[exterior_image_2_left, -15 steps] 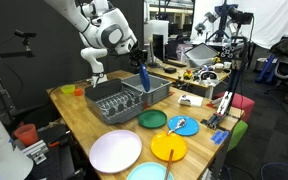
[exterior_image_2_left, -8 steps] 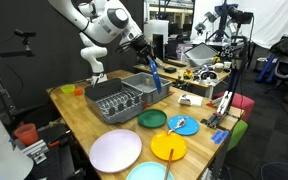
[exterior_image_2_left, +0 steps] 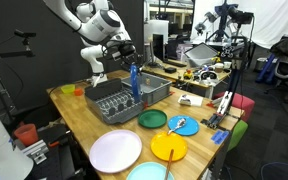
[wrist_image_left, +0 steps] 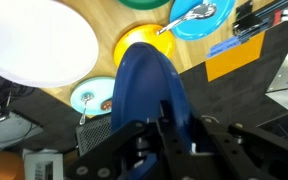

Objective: Remove the blue plate from the rack and put it on the purple one

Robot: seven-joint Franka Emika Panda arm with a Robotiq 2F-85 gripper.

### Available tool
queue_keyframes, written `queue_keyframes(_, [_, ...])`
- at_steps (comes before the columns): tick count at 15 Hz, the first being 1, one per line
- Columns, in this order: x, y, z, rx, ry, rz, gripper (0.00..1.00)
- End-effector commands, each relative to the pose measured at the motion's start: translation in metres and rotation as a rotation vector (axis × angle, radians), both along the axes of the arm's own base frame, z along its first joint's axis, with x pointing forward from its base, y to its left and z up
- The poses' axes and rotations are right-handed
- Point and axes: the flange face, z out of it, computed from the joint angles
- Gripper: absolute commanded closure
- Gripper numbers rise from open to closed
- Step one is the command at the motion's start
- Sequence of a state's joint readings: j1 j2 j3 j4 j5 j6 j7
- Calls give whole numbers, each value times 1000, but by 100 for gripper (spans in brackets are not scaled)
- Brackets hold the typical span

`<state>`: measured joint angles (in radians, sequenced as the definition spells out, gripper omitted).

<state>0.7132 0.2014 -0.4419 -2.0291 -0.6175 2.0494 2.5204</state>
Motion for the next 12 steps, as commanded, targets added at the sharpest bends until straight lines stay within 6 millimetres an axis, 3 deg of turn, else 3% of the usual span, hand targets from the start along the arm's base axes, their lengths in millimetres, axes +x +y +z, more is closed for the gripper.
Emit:
queue_keyframes(1, [5, -12, -22, -15, 202, -27, 95])
queue_keyframes(12, [3, -22, -138, 156, 765, 140, 95])
